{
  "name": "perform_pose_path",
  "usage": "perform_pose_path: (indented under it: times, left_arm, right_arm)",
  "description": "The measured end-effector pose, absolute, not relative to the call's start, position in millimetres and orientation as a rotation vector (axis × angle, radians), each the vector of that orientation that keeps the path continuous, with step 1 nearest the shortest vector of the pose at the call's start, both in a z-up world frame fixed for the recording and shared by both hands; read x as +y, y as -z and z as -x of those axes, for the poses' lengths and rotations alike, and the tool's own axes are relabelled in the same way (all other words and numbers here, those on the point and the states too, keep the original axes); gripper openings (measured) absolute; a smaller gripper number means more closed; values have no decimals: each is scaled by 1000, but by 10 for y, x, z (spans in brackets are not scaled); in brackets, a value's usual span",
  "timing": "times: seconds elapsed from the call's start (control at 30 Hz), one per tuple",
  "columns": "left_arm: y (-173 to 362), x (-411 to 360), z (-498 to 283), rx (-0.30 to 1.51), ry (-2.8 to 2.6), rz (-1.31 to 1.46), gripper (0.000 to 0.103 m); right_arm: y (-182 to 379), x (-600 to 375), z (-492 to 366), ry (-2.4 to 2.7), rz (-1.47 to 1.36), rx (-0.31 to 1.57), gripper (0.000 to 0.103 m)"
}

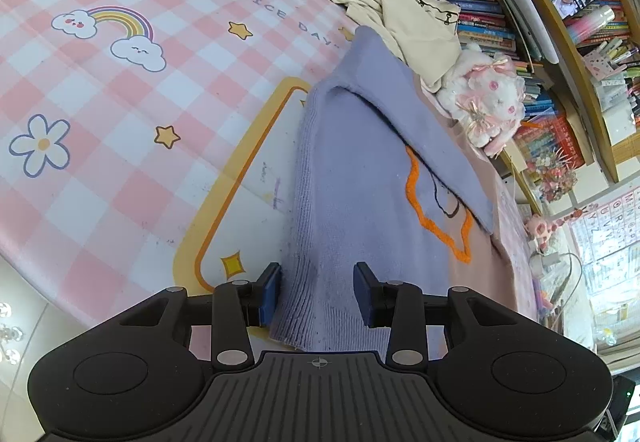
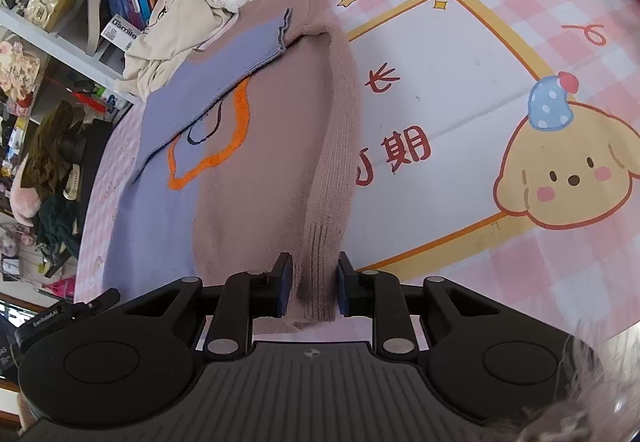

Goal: Fold clothes
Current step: 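Lift the hem with both tools and fold it toward the collar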

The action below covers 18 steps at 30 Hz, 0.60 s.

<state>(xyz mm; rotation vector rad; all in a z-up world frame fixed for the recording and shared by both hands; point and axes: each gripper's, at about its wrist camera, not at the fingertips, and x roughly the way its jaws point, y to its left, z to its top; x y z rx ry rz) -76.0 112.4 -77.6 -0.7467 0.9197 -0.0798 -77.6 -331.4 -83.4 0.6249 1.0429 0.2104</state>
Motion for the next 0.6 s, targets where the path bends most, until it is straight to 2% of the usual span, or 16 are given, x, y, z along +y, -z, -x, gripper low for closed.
perform_pose_path:
  times: [0.47,0.53,0.6]
  left_arm:
    - [785,1119,736,931,94,740,34]
    - [788,1107,723,936,94,733,26]
    - [790,1095,710,941,94,725,25]
  right_arm:
    - [834,-3243,787,-193,-611,1033,15]
    - [834,-3216,782,-193,-598,1025,13]
    - [850,-3238,785,-189,-616,1027,11]
